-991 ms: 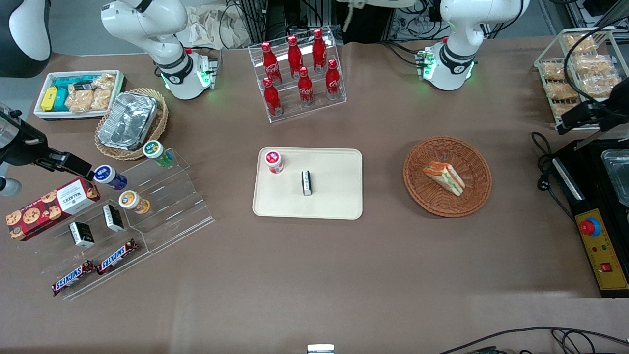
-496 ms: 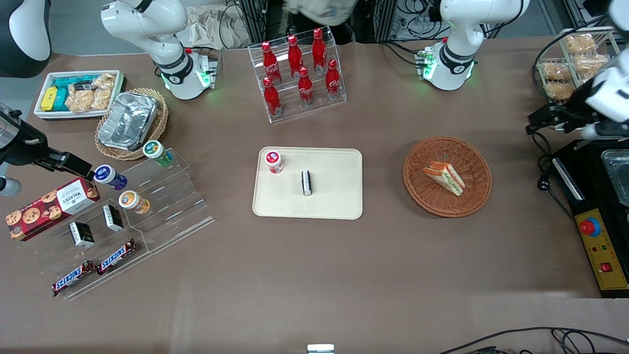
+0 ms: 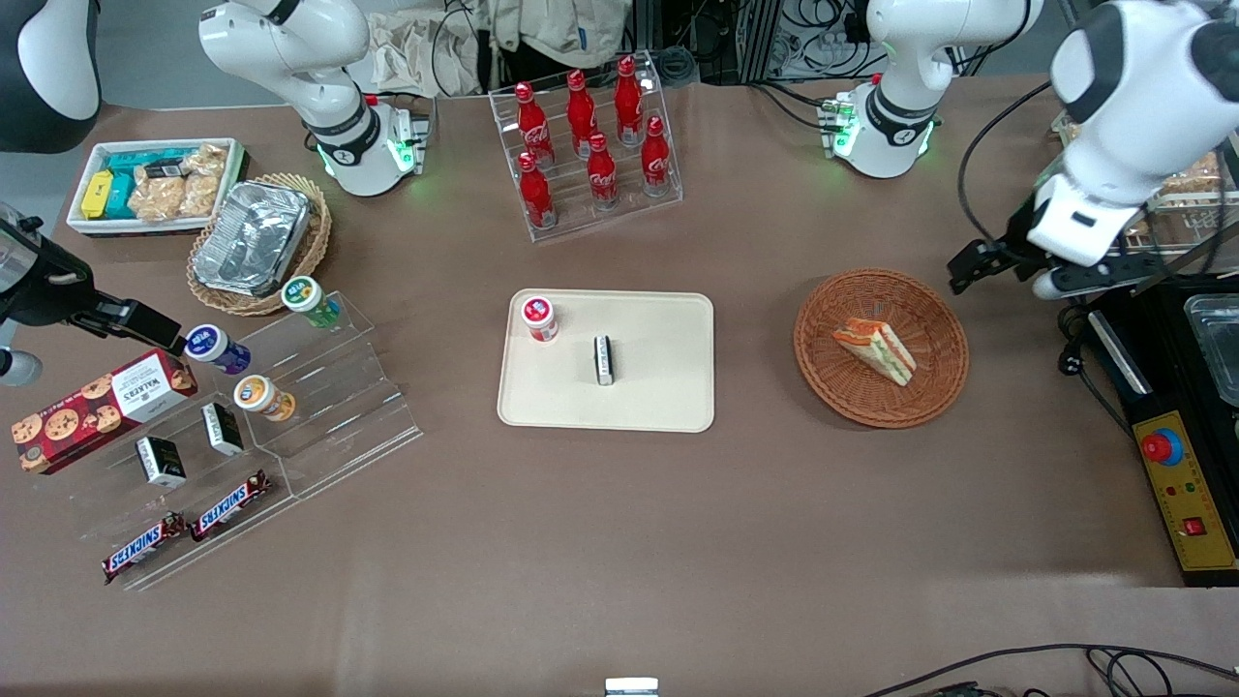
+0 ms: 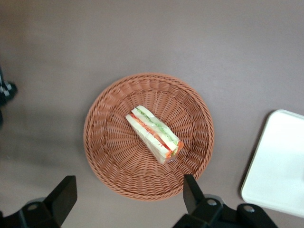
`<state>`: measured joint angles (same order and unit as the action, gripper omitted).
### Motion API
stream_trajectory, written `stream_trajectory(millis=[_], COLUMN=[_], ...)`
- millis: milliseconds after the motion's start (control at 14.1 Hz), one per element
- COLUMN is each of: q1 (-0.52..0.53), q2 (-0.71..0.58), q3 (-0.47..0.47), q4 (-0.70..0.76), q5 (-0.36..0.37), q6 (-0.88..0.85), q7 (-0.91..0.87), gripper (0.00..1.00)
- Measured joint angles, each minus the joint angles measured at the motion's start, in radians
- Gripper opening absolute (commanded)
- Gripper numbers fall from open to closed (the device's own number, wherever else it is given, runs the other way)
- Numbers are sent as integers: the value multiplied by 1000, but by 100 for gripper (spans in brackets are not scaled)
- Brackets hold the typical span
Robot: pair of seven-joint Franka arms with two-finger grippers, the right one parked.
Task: Place sandwich from basket to tray
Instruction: 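Move the left gripper down over the wrapped sandwich in the basket, then close the left gripper on the wrapped sandwich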
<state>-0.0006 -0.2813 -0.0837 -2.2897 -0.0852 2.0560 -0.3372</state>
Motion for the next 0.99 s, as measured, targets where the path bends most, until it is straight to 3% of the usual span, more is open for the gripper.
stream_trajectory(millis=[637, 991], q1=[-115, -115], q2=[237, 351], q3=[-7, -2], q4=[-62, -62], q5=[0, 0], q6=[195, 299], q7=[-529, -684], gripper=[99, 98])
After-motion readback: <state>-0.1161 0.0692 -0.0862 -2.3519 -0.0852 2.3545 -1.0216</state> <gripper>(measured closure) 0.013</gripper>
